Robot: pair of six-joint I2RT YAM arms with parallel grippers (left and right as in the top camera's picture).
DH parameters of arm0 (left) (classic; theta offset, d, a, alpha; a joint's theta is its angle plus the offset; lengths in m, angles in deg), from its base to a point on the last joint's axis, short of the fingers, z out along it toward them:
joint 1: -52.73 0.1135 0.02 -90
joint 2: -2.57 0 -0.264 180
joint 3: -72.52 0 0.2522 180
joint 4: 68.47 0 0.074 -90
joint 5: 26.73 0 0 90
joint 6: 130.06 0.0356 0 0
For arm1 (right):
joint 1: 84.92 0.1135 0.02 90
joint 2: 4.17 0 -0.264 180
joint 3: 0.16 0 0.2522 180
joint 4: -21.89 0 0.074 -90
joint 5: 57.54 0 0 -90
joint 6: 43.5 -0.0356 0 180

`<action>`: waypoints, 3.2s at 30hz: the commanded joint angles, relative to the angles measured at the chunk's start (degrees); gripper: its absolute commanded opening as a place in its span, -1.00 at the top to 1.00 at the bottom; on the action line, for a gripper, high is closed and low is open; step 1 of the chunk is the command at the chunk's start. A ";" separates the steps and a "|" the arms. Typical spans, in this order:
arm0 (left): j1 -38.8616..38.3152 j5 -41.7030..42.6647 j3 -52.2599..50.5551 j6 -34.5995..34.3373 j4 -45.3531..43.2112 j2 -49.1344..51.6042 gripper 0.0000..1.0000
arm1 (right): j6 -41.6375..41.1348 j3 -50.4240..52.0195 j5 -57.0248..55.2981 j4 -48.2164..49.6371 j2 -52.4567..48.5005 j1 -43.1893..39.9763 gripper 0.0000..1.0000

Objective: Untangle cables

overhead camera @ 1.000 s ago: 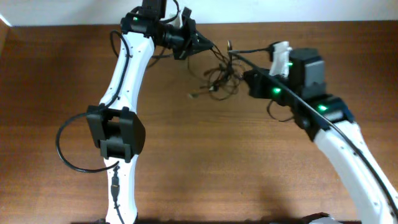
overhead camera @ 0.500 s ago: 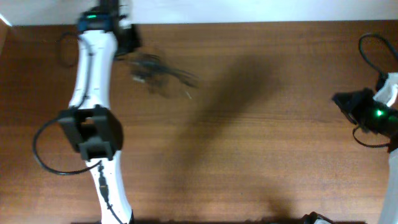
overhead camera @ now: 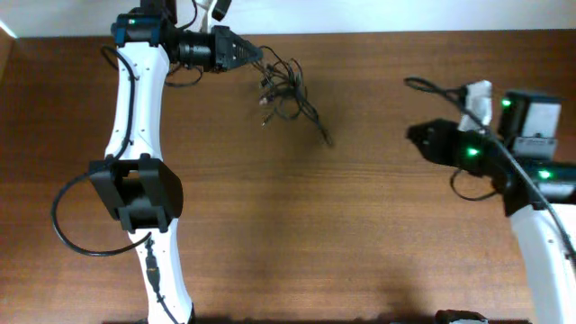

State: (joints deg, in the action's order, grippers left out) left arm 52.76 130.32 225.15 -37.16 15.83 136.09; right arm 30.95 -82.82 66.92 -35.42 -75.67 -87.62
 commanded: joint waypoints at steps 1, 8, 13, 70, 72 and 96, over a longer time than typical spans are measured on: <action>-3.85 3.39 1.11 3.45 2.43 -0.92 1.00 | -4.09 -0.55 0.63 2.19 -2.69 7.21 0.04; -9.94 4.39 1.11 2.97 2.45 -0.92 1.00 | -10.12 -0.55 -0.83 13.22 -17.07 15.13 -0.47; -10.16 7.34 1.11 2.75 2.43 -0.92 1.00 | -10.25 -0.55 -0.42 20.06 -25.51 19.58 -0.46; 7.63 -19.43 41.00 -10.51 -1.11 -0.31 1.00 | -13.84 -0.66 -30.21 -8.96 -33.66 5.49 0.92; 10.23 -20.72 40.96 -10.62 -1.05 -0.31 1.00 | -13.07 -0.66 -30.23 -10.10 -33.66 1.70 0.92; 21.03 -51.71 27.39 -8.90 9.25 -0.13 1.00 | 7.80 -0.66 -8.44 -14.23 -33.64 -32.44 0.92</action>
State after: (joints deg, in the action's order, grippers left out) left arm 63.27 86.58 252.49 -51.45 28.88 139.71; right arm 33.50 -84.29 75.40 -49.58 -107.54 -114.66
